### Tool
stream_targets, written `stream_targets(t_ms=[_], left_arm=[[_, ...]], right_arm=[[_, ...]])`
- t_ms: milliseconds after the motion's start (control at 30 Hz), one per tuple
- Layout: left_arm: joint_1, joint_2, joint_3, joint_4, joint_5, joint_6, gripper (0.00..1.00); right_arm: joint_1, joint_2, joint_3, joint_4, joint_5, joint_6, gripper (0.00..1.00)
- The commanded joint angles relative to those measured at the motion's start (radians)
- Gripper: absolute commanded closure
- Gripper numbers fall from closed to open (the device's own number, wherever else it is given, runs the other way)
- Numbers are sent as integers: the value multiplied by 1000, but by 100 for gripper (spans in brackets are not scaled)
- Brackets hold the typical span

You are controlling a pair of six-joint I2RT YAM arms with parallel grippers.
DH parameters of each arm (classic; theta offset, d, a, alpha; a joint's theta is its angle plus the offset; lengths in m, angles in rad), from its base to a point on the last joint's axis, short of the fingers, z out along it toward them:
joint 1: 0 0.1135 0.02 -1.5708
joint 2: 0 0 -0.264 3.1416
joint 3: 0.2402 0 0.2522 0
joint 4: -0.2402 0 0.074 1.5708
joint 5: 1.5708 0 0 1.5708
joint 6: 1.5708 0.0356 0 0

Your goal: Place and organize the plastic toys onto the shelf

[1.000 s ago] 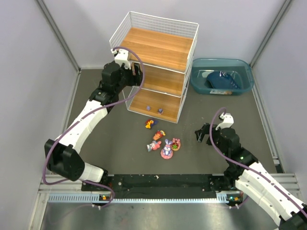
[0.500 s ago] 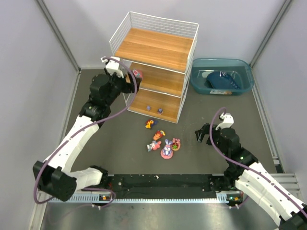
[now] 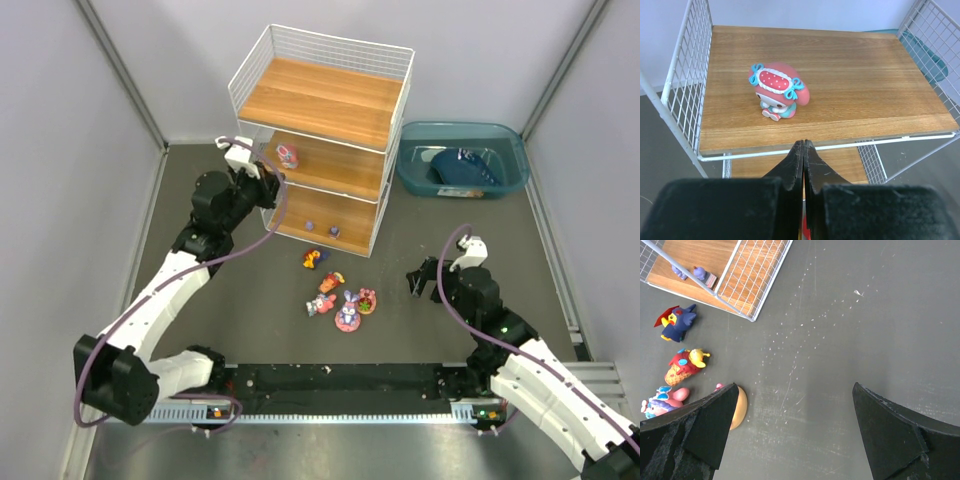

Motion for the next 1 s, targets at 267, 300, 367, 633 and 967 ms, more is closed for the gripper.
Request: stream_targets(t_ms=[267,300,367,633,967], left_arm=[[30,66,22,127,31,-2,100],[30,69,26,126,28,-1,100],[32,81,36,124,27,4,100],[32,126,67,132,40,5,100],[33,164,76,146,53,10,100]], right_arm=[[10,-16,-4,24,15,-8,1],[10,-17,-4,24,15,-8,1],[8,-17,-4,26,15,-8,1],[10,-17,-4,23,17,-6,1],[8,-16,-4,24,18,-6,1]])
